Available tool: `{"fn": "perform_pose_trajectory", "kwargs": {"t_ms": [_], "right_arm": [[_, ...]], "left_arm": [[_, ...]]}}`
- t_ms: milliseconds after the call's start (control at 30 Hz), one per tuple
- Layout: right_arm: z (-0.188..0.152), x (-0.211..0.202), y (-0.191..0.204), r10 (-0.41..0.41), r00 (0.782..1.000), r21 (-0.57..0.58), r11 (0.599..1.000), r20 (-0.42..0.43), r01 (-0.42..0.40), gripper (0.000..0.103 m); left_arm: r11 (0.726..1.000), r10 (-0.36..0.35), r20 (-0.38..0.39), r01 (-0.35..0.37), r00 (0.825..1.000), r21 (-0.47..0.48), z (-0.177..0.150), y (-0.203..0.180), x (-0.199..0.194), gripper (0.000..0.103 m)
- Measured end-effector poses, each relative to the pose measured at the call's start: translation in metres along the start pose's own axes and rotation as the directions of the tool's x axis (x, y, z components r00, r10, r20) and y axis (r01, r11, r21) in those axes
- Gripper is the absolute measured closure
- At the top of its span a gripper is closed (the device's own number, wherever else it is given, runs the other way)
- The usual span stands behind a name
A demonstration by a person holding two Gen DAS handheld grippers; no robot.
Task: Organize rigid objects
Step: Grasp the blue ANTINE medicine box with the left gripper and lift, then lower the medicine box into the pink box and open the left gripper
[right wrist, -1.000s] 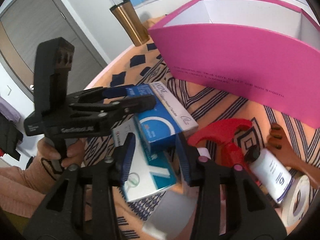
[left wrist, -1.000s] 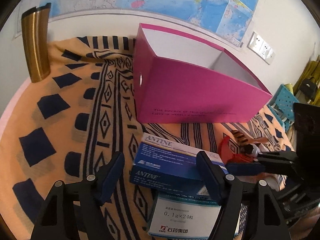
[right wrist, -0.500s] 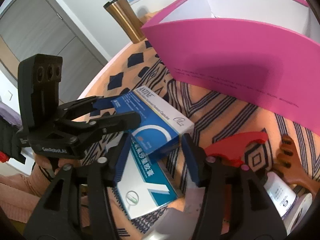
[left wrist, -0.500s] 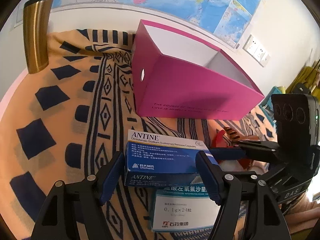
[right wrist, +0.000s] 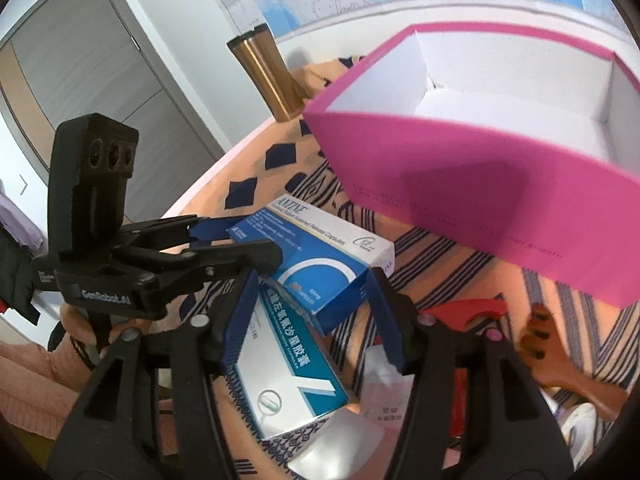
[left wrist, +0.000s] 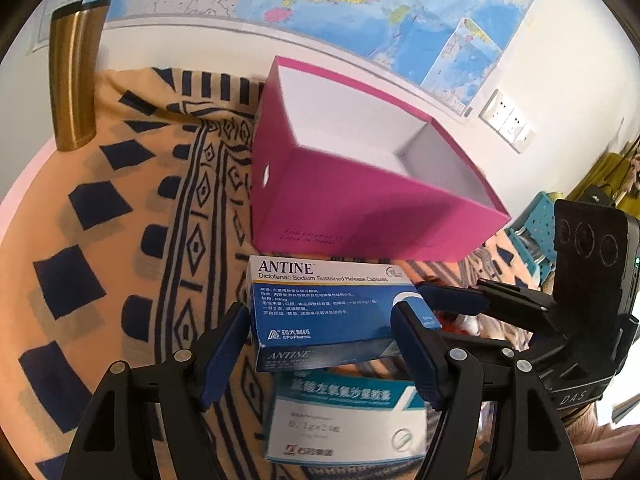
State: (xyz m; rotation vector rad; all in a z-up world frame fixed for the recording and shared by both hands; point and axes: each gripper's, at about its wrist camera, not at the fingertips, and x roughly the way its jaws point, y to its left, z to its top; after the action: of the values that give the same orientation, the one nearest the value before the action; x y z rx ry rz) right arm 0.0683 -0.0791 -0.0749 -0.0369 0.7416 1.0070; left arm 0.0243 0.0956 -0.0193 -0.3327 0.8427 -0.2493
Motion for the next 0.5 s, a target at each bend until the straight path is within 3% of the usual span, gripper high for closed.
{"fn": "perform_pose_trajectory", "kwargs": {"t_ms": [500], "right_arm": [[0.031,-0.067,0.006,-0.058,0.983,-0.099,0.992,0.173,0.076,0.045]], "left_arm": [[0.993,-0.04,0.143,0.023,0.989,0.115,0.054,-0.05,-0.028,0.029]]}}
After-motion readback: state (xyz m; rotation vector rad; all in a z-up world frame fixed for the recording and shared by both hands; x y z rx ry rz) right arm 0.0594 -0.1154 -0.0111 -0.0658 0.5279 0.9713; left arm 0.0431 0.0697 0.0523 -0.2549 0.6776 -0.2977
